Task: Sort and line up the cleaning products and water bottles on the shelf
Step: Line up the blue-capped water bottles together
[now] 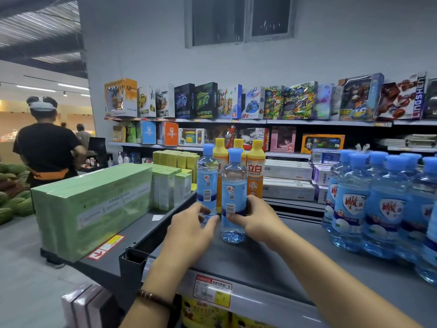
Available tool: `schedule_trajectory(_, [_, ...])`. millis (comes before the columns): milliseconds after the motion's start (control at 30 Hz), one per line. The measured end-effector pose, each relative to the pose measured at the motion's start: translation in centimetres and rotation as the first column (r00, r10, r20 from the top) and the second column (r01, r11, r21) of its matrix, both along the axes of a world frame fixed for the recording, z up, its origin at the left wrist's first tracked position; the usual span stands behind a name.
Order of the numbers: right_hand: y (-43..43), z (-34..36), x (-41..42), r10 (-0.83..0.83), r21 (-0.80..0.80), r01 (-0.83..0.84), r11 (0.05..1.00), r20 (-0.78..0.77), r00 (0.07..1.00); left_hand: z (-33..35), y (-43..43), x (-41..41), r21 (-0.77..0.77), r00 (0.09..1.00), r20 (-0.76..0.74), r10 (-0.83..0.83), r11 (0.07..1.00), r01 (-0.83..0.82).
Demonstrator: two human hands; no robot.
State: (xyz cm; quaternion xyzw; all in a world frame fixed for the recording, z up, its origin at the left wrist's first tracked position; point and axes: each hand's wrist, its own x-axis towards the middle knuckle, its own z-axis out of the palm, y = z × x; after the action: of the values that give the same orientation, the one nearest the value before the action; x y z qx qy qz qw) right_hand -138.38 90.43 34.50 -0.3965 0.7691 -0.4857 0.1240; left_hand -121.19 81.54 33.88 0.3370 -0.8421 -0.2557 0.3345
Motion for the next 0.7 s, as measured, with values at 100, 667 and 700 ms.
schedule_trajectory(100, [2.1, -0.1, 0.5, 0.032, -0.017, -0.033, 0.999, -0.010, 0.999, 1.1, 1.7, -0.8, 0.075, 0.978, -0.194, -0.080, 0.993, 0.096])
schedule_trajectory(667, [6.3, 0.4, 2.1, 0.088, 0.118, -0.079, 0.990, -0.069, 0.994, 3.9, 1.6, -2.4, 0.166, 0.881, -0.182, -0.437, 0.869, 0.466])
schedule_trajectory(700, [6.2, 0.4, 2.1, 0.109, 0.120, -0.100, 0.988, -0.073, 0.991, 4.2, 1.3, -2.0, 0.201, 0.860, -0.167, -0.481, 0.838, 0.508])
